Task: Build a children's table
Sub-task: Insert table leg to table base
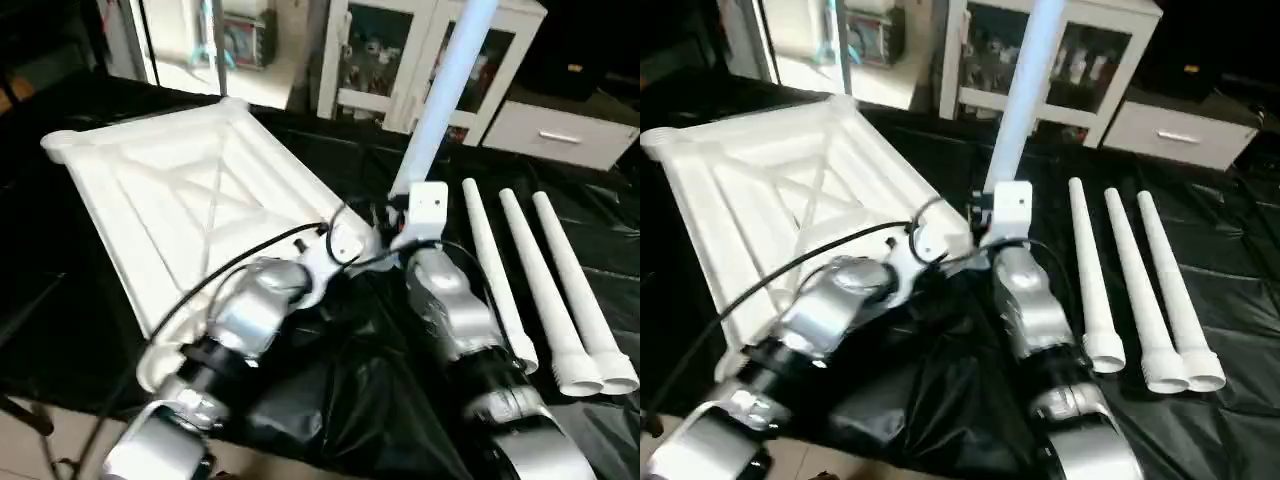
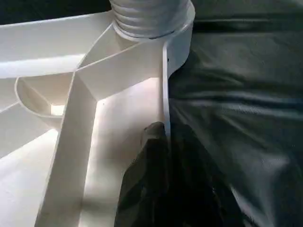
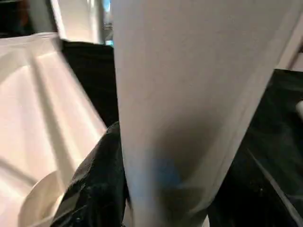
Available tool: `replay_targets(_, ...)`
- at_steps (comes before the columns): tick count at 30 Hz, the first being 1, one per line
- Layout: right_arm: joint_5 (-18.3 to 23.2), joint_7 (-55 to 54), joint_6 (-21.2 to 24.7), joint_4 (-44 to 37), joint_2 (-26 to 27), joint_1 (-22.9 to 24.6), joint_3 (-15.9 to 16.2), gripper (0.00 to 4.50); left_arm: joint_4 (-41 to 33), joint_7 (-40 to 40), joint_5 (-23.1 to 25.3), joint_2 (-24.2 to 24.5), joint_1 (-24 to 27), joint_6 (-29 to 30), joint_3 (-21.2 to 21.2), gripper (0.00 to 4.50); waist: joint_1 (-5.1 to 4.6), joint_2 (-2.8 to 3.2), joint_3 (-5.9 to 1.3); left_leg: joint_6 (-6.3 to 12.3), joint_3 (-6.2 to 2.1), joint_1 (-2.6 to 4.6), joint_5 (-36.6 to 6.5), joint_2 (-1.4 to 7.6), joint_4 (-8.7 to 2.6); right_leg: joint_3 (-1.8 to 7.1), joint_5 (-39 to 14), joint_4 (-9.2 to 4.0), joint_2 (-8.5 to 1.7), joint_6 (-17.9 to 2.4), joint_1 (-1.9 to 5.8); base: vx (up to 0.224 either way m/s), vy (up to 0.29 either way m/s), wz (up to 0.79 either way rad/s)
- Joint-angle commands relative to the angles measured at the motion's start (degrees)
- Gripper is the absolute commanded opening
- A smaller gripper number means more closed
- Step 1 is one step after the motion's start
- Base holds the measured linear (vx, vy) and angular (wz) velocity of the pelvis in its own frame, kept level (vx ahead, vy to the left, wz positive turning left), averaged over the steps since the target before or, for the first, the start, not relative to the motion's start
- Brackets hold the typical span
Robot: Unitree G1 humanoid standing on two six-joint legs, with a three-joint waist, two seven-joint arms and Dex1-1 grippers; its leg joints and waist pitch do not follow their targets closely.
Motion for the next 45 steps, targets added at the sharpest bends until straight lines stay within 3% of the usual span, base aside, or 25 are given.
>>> replay_targets(1,-2.32,-4.18,2.78,8.47,-0.55,3.06,-1.93,1.86,-4.17,1.91,-0.27,-1.36,-3.47,-1.03,1.78,0.0,0.42,0.15,-3.43,2.23,-0.88,0.97,1.55,2.51,-2.93,1.91,20.35,-2.01,-4.11,-11.41,2.76,0.0,0.0,0.0)
replay_targets(3,-2.49,-4.24,2.16,8.98,-0.19,2.64,-1.94,1.86,-4.14,2.1,-0.18,-1.21,-3.33,-0.75,1.98,0.0,0.41,0.21,-3.25,2.88,-0.9,1.11,0.18,2.75,-3.06,1.77,18.19,-2.23,-4.12,-11.62,2.64,0.0,0.0,0.0)
replay_targets(5,-2.54,-4.38,1.21,10.26,0.05,1.97,-1.99,1.86,-4.26,2.35,-0.16,-0.96,-3.13,-0.14,2.2,0.0,0.28,0.33,-2.99,2.06,-0.95,1.34,-3.57,3.05,-3.36,1.75,12.07,-2.7,-4.26,-11.57,2.4,0.0,0.0,0.0)
replay_targets(10,-1.62,-2.59,-2.01,13.33,0.32,0.29,-2.58,1.86,-4.89,2.54,-0.15,0.48,-2.67,1.21,2.31,0.0,-0.01,0.39,-2.83,0.49,-0.98,1.33,-6.61,3.12,-3.58,1.79,6.82,-3.01,-4.29,-11.23,2.2,0.0,0.0,0.0)
replay_targets(14,-1.2,-0.26,-3.71,12.9,0.01,-0.08,-2.85,1.86,-4.95,2.18,-0.41,1.09,-2.66,1.47,2.16,0.0,-0.01,0.3,-3.01,1.18,-0.93,1.24,-4.58,2.98,-3.34,1.82,10.26,-2.68,-4.23,-11.42,2.34,0.0,0.0,0.0)
replay_targets(17,-0.51,2.16,-4.58,11.35,-0.39,-0.15,-3.24,2.56,-4.82,1.76,-0.54,1.47,-2.82,1.46,2.03,0.0,0.05,0.23,-3.07,2.21,-0.9,1.17,-3.64,2.94,-3.18,1.82,11.84,-2.56,-4.24,-11.78,2.48,0.0,0.0,0.0)
replay_targets(18,-0.49,2.5,-4.71,11.04,-0.57,-0.18,-3.2,2.58,-4.78,1.7,-0.59,1.55,-2.86,1.45,2.0,0.0,0.03,0.2,-3.08,2.52,-0.89,1.15,-3.11,2.95,-3.15,1.8,12.36,-2.5,-4.23,-12.1,2.51,0.0,0.0,0.0)
replay_targets(19,-0.43,2.86,-5.09,11.04,-0.69,-0.24,-3.17,2.64,-4.82,1.7,-0.64,1.63,-2.82,1.44,1.94,0.0,0.13,0.7,-3.09,2.47,-0.93,1.3,-3.12,2.98,-3.14,1.79,12.45,-2.48,-4.25,-12.33,2.43,0.0,0.0,0.0)
replay_targets(20,0.18,4.37,-5.45,10.35,-0.93,-0.17,-3.25,2.75,-4.82,1.54,-0.74,1.76,-2.82,1.43,1.82,0.0,0.32,0.38,-3.3,2.89,-0.81,1.17,-2.28,2.99,-2.9,1.83,14.08,-2.26,-4.29,-13.15,2.63,0.0,0.0,0.0)
replay_targets(23,0.73,6.79,-5.69,7.71,-1.78,0.33,-3.06,3.03,-4.56,1.28,-0.99,2.14,-2.96,1.25,1.64,0.0,0.47,0.41,-3.3,3.98,-0.77,1.02,0.41,2.89,-2.65,1.73,17.66,-1.91,-4.05,-13.59,2.61,0.0,0.0,0.0)
replay_targets(25,0.95,7.52,-5.55,6.71,-2.04,0.57,-3.04,3.08,-4.44,1.22,-1.05,2.25,-3.0,1.17,1.62,0.0,0.53,0.39,-3.25,4.35,-0.74,0.97,0.21,2.88,-2.63,1.74,17.5,-1.96,-4.14,-13.8,2.7,0.0,0.0,0.0)
replay_targets(26,1.04,9.31,-5.21,4.68,-2.55,1.14,-2.98,3.41,-4.31,1.06,-1.14,2.48,-3.04,1.05,1.61,0.0,0.58,0.49,-3.29,4.47,-0.81,0.96,-0.05,2.94,-2.63,1.73,16.82,-1.96,-4.21,-13.94,2.75,0.0,0.0,0.0)
replay_targets(29,1.41,11.15,-4.59,1.99,-3.35,2.06,-2.86,3.49,-4.28,0.76,-1.16,2.8,-3.02,0.97,1.59,0.0,0.7,0.48,-3.23,4.6,-0.8,1.05,-0.16,3.02,-2.57,1.73,16.33,-2.02,-4.18,-13.98,2.68,0.0,0.0,0.0)
replay_targets(31,1.92,12.34,-4.16,0.24,-3.69,2.78,-2.83,3.82,-4.33,0.62,-1.24,3.04,-2.99,0.97,1.56,0.0,0.64,0.49,-3.26,4.52,-0.84,1.05,-0.22,3.03,-2.59,1.7,15.62,-1.98,-4.23,-14.33,2.67,0.0,0.0,0.0)
replay_targets(34,3.27,16.23,-2.58,-5.21,-4.65,5.13,-2.18,3.91,-4.06,0.4,-1.48,3.58,-2.91,0.76,1.44,0.0,0.98,0.45,-3.26,4.96,-0.89,1.03,0.36,3.13,-2.48,1.74,16.85,-1.9,-4.24,-14.1,2.81,0.0,0.0,0.0)
replay_targets(35,3.93,17.63,-1.79,-7.13,-4.95,5.95,-1.91,4.16,-3.87,0.34,-1.55,3.74,-2.91,0.59,1.4,0.0,0.84,0.41,-3.26,5.02,-0.98,0.9,0.6,3.07,-2.55,1.68,16.99,-1.84,-4.18,-14.16,2.88,0.0,0.0,0.0)
replay_targets(40,6.41,22.49,1.56,-14.94,-6.39,10.02,-1.58,4.43,-3.89,-0.38,-1.84,4.27,-2.7,0.39,1.06,0.0,1.05,0.57,-3.17,4.77,-0.96,1.08,-0.6,3.21,-2.56,1.73,14.97,-2.08,-4.27,-14.71,2.72,0.0,0.0,0.0)
replay_targets(45,7.92,24.36,4.01,-19.12,-7.62,12.21,-2.22,4.43,-3.74,-0.89,-2.07,4.69,-2.67,0.13,0.76,0.0,1.43,0.62,-3.17,4.27,-0.94,1.16,-0.63,3.17,-2.59,1.71,14.5,-2.13,-4.29,-15.04,2.64,0.0,0.0,0.0)
